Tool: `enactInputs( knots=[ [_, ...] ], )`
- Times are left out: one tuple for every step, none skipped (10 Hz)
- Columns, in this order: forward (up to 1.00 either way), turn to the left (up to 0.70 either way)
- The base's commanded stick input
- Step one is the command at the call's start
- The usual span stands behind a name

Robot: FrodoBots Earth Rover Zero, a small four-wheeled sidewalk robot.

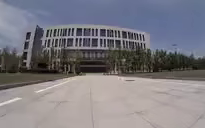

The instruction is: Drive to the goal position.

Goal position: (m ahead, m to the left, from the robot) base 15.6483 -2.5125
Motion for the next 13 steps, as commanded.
enactInputs(
  knots=[
    [0.50,0.01],
    [0.50,0.01],
    [0.50,0.01],
    [0.50,0.01],
    [0.50,0.01],
    [0.50,0.01],
    [0.50,0.01],
    [0.50,0.01],
    [0.50,0.01],
    [0.50,0.01],
    [0.50,0.01],
    [0.50,0.01],
    [0.50,0.01]
  ],
)
